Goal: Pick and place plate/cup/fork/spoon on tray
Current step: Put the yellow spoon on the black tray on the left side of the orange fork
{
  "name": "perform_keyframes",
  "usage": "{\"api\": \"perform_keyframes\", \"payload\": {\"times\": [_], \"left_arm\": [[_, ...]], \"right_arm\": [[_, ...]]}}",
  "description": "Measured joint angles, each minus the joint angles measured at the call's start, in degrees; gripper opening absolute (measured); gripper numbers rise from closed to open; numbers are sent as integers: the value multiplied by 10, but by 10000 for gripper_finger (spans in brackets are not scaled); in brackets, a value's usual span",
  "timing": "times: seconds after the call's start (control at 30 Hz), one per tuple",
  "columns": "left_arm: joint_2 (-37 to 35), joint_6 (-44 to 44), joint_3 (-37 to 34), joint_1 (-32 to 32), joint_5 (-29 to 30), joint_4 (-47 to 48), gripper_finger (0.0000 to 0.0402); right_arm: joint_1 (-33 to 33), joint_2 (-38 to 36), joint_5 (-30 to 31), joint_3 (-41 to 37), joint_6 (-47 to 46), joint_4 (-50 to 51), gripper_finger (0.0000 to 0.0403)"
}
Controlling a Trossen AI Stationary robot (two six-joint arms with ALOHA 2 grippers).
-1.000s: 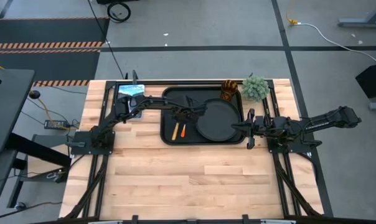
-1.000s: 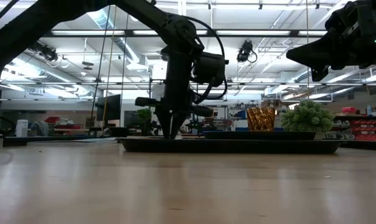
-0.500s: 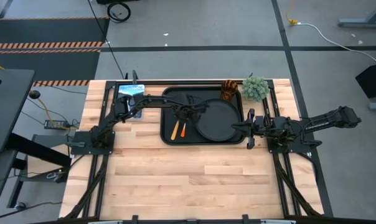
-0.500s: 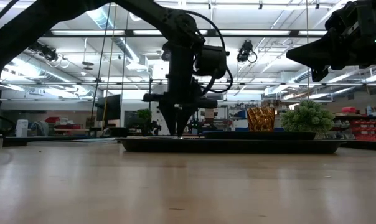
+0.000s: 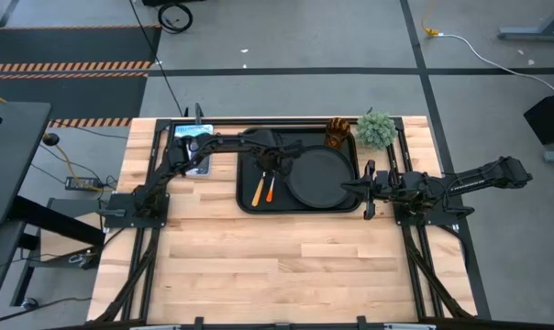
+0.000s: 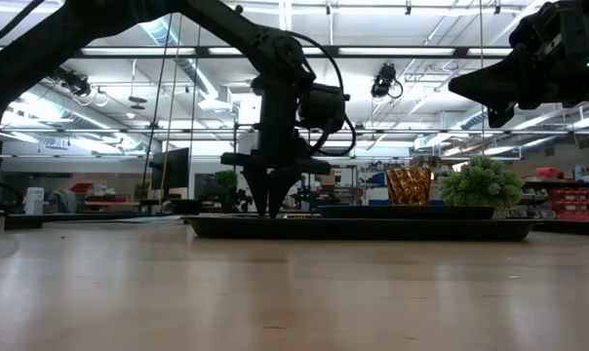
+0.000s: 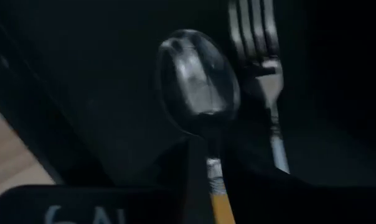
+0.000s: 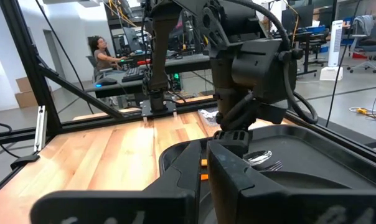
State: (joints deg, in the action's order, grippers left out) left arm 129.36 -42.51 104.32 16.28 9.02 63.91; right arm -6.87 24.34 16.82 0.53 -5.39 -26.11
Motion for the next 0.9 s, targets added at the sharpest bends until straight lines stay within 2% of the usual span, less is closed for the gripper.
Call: {"api": "perform_keyframes", "payload": {"times": [0.23,0.7,0.9], "left_arm": [[-3,56,1,4,15,-24,133],[0,106,8,9,127,-130,121],[0,104,3,20,107,-121,121]], "right_arm": [[0,0,0,0,0,0,34],[0,0,0,0,0,0,34],[0,0,0,0,0,0,34]]}}
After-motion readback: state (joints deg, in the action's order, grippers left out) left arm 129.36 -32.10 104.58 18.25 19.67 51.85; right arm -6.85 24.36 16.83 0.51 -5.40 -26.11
